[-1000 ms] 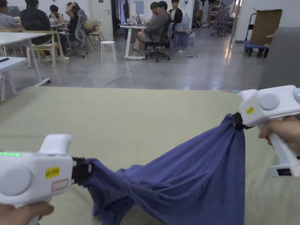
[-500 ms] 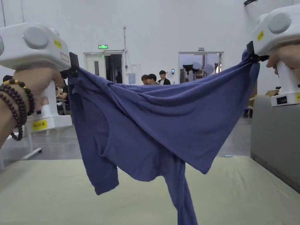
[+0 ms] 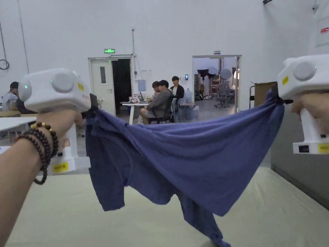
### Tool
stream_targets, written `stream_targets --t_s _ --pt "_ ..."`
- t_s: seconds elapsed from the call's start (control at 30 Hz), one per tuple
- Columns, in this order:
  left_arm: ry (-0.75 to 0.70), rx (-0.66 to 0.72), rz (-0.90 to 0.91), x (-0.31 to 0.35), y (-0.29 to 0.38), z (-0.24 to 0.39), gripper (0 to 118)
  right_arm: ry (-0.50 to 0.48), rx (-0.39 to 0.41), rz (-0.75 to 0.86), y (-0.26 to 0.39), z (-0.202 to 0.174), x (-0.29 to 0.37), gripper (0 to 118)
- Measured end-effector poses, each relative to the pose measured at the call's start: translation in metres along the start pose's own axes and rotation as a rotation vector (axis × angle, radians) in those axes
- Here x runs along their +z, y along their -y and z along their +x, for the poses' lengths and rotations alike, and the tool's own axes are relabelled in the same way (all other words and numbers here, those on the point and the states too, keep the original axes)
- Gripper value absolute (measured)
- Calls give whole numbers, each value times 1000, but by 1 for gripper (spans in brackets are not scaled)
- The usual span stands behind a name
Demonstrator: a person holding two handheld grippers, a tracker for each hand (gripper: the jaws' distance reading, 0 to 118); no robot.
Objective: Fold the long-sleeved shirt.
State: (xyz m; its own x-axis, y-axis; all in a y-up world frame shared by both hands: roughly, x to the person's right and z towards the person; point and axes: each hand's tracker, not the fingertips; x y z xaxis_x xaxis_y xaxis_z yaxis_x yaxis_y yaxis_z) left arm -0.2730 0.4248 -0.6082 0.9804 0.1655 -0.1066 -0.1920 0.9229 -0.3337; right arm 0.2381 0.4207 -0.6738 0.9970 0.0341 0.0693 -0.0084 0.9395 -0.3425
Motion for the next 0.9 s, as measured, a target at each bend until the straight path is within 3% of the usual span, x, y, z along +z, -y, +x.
stream_targets --t_s 0.1,0.23,0.33,0.43,0.53,0.6,0.67,0.7,0.8,0.9 --pt "10 -57 -90 -31 66 -10 6 -23 27 -96 79 -7 -28 0" --pt "-1 -38 -226 -62 168 -26 6 -59 -36 -249 180 -12 -62 0" --pt "-1 -75 -312 -80 225 -40 7 -76 -9 -334 236 -15 -72 0" --pt "-16 -16 -332 -78 252 -56 7 -61 30 -358 265 -11 -75 0" --pt "-9 13 -333 -52 268 -64 7 -95 -8 -364 285 0 -50 0" --pt "15 -52 -293 -28 288 -67 7 -77 -4 -403 302 5 -23 0" --pt "15 -146 -293 -2 313 -68 7 -53 72 -385 329 5 10 0" --pt "21 -147 -293 11 326 -71 7 -48 68 -383 345 6 26 0" --pt "37 -94 -360 56 369 -83 7 -66 -50 -436 400 18 74 0" --pt "42 -70 -423 102 415 -97 7 -43 -42 -535 462 24 118 0"
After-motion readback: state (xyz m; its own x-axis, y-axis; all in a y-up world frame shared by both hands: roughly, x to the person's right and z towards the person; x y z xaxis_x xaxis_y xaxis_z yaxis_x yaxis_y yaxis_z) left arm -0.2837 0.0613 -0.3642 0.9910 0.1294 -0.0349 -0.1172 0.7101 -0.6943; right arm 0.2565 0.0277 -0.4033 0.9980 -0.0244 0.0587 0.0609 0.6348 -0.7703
